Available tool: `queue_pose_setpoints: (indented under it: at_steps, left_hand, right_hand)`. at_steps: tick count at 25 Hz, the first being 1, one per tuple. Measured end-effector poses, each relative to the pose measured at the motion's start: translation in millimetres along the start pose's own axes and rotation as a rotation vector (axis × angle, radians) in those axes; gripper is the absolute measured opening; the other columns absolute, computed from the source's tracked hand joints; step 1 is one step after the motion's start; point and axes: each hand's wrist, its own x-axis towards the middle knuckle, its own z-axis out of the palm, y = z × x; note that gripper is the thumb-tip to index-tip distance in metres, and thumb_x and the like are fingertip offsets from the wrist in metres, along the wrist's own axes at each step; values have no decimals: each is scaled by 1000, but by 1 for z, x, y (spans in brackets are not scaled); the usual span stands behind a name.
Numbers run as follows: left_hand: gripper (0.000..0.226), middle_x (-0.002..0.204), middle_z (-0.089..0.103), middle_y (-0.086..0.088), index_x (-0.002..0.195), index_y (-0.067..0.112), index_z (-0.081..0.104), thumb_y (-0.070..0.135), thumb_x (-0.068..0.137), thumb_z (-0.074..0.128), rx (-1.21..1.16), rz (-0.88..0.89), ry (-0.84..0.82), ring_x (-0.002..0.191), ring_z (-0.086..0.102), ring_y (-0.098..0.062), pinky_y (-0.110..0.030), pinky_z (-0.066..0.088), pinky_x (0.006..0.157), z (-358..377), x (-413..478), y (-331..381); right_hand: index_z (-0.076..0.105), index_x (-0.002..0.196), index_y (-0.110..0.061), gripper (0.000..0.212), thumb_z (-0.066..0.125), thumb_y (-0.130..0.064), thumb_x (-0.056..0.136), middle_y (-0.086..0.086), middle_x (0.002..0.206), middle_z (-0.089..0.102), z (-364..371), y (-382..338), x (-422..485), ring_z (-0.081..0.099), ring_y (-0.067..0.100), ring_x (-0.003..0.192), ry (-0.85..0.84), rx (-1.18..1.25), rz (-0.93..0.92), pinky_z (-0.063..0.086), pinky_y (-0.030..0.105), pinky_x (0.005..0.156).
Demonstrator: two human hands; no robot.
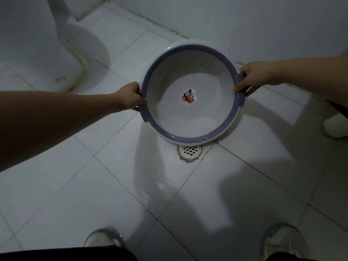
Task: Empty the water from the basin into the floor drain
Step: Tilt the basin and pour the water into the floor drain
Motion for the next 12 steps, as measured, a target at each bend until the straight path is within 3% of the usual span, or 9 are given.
queue_pose_setpoints:
  at_steps: [5, 9, 12]
  left_hand:
    - [32, 103, 66, -7, 111, 9, 54, 8, 82, 69, 18, 22, -88, 92, 68, -26, -32, 61, 64, -10, 3, 0]
    - [35, 103, 67, -3, 108, 18, 56, 7, 79, 72, 14, 58, -158, 91, 68, -24, -29, 62, 61, -15, 3, -1]
    - [33, 102, 67, -1, 101, 26, 58, 8, 78, 74, 14, 81, -183, 89, 68, -24, -32, 62, 62, -16, 3, 0]
  right_hand:
    - [59, 102, -3, 32, 78, -18, 79, 17, 99, 72, -3, 2, 0, 75, 29, 84, -24, -16, -25, 60, 31, 68]
    - [58, 104, 0, 37, 78, -19, 79, 19, 103, 71, -4, 1, 0, 73, 33, 90, -28, -64, -35, 58, 43, 87]
    - [59, 101, 0, 32, 78, -15, 79, 18, 100, 71, -3, 1, -3, 74, 29, 85, -26, -45, -48, 61, 33, 72]
